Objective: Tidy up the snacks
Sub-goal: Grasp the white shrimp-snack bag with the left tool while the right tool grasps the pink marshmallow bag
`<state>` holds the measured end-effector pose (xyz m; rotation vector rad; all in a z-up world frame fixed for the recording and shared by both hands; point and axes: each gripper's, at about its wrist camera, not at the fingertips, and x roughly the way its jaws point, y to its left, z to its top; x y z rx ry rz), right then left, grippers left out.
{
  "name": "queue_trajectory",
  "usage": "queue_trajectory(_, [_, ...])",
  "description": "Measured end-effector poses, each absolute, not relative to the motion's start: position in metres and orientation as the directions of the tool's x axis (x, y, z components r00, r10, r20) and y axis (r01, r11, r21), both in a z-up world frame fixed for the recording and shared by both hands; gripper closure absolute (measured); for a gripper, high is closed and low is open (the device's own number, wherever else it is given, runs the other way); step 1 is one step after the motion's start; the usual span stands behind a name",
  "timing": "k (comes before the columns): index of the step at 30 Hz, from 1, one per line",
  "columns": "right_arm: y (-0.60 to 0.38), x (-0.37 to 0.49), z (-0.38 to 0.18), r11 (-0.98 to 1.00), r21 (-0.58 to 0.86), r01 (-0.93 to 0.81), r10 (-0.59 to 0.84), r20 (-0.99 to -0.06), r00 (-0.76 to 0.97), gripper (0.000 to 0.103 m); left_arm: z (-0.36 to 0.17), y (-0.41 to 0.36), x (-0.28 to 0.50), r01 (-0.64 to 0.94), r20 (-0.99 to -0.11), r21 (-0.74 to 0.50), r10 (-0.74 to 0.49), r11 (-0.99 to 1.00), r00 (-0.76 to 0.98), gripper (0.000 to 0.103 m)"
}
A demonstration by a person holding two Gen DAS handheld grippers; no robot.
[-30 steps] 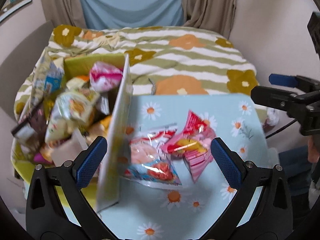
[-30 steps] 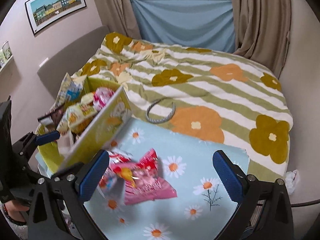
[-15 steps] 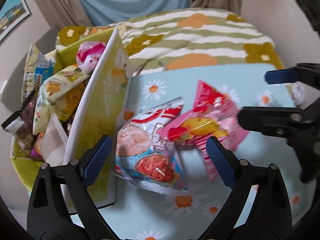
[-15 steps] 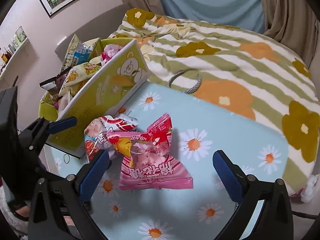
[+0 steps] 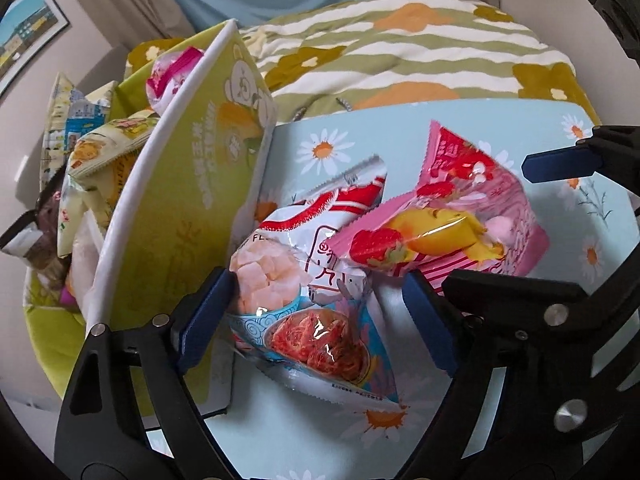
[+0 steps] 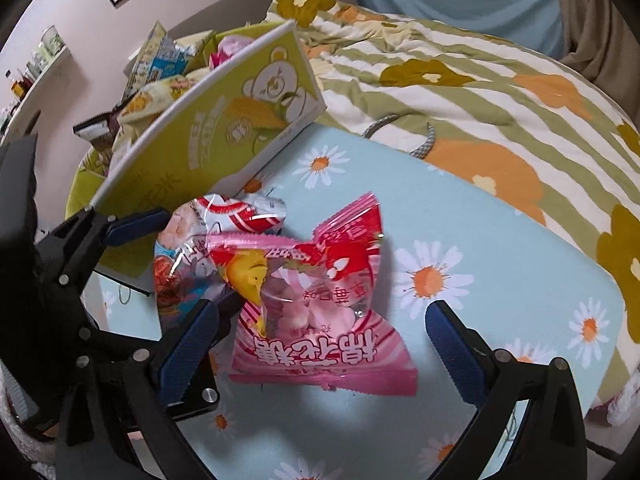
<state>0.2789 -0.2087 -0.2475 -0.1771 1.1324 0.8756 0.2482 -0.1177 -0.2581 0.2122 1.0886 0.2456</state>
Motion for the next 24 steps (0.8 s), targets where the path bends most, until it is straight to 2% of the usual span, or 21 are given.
queue_trajectory(5, [-0.202, 0.284, -0.262, 0.66, 0.297, -0.69, 0.507, -0.853, 0.119, 0.0, -0.262, -0.119, 0.246, -0.079, -0.844, 0.316, 0.319, 0.945, 0.432, 0.018])
queue_trajectory(7, [-0.2, 0.285, -0.267, 0.657, 0.292, -0.695, 0.5, -0.859, 0.112, 0.01, -0.263, -0.118, 0.246, -0.076, -0.842, 0.324, 0.324, 0.943, 0.43, 0.018])
queue_trajectory(8, [-0.199, 0.285, -0.268, 0.65, 0.306, -0.696, 0.509, -0.855, 0.099, 0.022, -0.263, -0.118, 0.247, -0.076, -0.843, 0.327, 0.327, 0.942, 0.428, 0.018])
queue_trajectory(9, [-0.199, 0.285, -0.269, 0.651, 0.309, -0.694, 0.507, -0.856, 0.095, 0.029, -0.263, -0.118, 0.247, -0.077, -0.843, 0.327, 0.328, 0.942, 0.426, 0.019])
queue_trajectory(12, [-0.204, 0.284, -0.265, 0.651, 0.313, -0.692, 0.516, -0.851, 0.1, 0.039, -0.26, -0.116, 0.245, -0.088, -0.845, 0.324, 0.33, 0.942, 0.422, 0.023])
queue_trajectory(15, [-0.214, 0.285, -0.261, 0.678, 0.286, -0.677, 0.497, -0.857, 0.136, 0.042, -0.257, -0.115, 0.243, -0.093, -0.843, 0.327, 0.335, 0.94, 0.42, 0.023])
queue_trajectory(24, [-0.251, 0.291, -0.253, 0.746, 0.298, -0.596, 0.487, -0.854, 0.182, 0.043, -0.257, -0.12, 0.255, -0.09, -0.828, 0.388, 0.391, 0.917, 0.401, 0.023])
